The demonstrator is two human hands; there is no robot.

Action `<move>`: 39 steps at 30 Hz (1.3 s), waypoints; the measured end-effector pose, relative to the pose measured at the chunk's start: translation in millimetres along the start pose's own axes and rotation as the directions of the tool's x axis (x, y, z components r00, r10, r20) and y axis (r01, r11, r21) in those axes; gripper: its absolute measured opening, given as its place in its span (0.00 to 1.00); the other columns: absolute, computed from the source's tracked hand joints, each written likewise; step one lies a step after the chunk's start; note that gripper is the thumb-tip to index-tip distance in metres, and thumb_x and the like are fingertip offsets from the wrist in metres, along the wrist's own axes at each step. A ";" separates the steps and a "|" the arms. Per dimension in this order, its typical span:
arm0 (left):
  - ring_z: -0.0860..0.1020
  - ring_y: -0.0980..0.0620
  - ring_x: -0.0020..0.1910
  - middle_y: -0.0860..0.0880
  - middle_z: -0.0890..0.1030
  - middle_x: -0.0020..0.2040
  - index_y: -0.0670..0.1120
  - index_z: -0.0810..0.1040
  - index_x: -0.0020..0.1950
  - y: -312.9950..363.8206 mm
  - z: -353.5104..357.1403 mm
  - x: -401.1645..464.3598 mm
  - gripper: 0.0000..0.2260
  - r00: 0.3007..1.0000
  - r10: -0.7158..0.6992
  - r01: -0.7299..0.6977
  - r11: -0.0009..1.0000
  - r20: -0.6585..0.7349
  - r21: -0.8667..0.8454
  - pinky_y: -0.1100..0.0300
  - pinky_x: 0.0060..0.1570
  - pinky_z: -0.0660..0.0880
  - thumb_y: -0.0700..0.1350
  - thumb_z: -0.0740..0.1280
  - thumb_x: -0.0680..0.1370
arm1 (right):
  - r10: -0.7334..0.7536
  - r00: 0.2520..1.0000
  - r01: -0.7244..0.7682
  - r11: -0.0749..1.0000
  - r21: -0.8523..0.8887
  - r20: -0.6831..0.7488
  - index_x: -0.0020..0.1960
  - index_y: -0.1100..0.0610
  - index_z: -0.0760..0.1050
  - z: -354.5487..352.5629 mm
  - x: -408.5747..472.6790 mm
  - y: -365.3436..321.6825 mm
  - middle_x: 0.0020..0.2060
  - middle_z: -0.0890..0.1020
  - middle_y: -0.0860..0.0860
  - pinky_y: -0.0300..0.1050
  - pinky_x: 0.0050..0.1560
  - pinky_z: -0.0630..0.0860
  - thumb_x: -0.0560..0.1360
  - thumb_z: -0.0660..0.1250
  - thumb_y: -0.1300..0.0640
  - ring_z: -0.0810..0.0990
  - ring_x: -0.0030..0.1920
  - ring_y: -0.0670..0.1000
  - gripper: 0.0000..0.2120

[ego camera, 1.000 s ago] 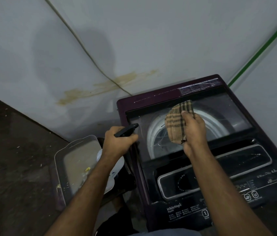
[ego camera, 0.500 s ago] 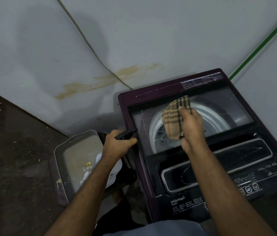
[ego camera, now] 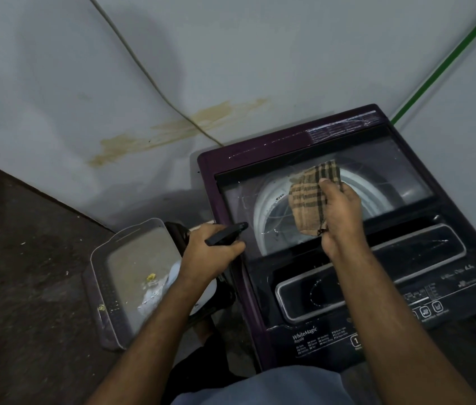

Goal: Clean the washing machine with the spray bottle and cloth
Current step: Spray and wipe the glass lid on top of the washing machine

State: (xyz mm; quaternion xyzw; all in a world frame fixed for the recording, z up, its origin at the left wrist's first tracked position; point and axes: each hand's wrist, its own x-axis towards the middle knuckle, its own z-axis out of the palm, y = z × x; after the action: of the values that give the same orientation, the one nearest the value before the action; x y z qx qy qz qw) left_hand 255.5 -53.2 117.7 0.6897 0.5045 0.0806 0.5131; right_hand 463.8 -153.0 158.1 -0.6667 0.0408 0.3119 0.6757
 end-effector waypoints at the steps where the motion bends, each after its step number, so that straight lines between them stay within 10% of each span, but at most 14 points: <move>1: 0.77 0.55 0.28 0.50 0.80 0.30 0.47 0.80 0.33 3.3 2.4 -1.2 0.10 1.000 -0.002 0.002 1.000 -0.003 0.006 0.61 0.31 0.73 0.44 0.77 0.72 | -0.001 1.000 0.001 1.000 0.006 -0.002 0.62 0.60 0.79 -2.2 -0.1 -0.7 0.49 0.87 0.55 0.45 0.39 0.83 0.82 0.65 0.57 0.88 0.47 0.53 0.11; 18: 0.80 0.48 0.30 0.49 0.81 0.31 0.45 0.78 0.35 72.5 44.9 -7.9 0.11 0.995 -0.015 0.035 0.978 -0.095 0.208 0.54 0.34 0.78 0.47 0.76 0.71 | -0.018 0.995 0.026 0.996 0.081 -0.097 0.60 0.60 0.79 -66.0 14.6 -20.0 0.50 0.87 0.56 0.49 0.45 0.85 0.82 0.65 0.58 0.88 0.49 0.54 0.10; 23: 0.82 0.46 0.31 0.44 0.84 0.34 0.44 0.81 0.38 89.0 58.1 -7.5 0.08 0.992 0.006 0.021 0.976 -0.125 0.215 0.46 0.36 0.83 0.48 0.76 0.71 | -0.023 0.993 0.036 0.993 0.113 -0.113 0.58 0.59 0.79 -86.1 18.5 -27.9 0.45 0.87 0.53 0.42 0.33 0.81 0.83 0.64 0.59 0.87 0.41 0.49 0.08; 39: 0.85 0.46 0.47 0.51 0.80 0.46 0.51 0.72 0.55 137.1 101.0 -7.6 0.19 0.995 -0.097 0.085 0.939 0.017 0.333 0.47 0.52 0.85 0.53 0.77 0.72 | -0.034 0.992 0.049 0.992 0.119 -0.122 0.59 0.59 0.80 -124.2 29.6 -35.8 0.49 0.87 0.56 0.55 0.51 0.84 0.82 0.65 0.58 0.87 0.49 0.56 0.09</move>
State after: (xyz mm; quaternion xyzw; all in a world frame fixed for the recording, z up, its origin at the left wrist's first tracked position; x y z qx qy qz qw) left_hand 399.5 -117.5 182.5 0.7434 0.5337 -0.0406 0.4012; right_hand 549.3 -254.2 162.1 -0.6426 0.0864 0.2540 0.7177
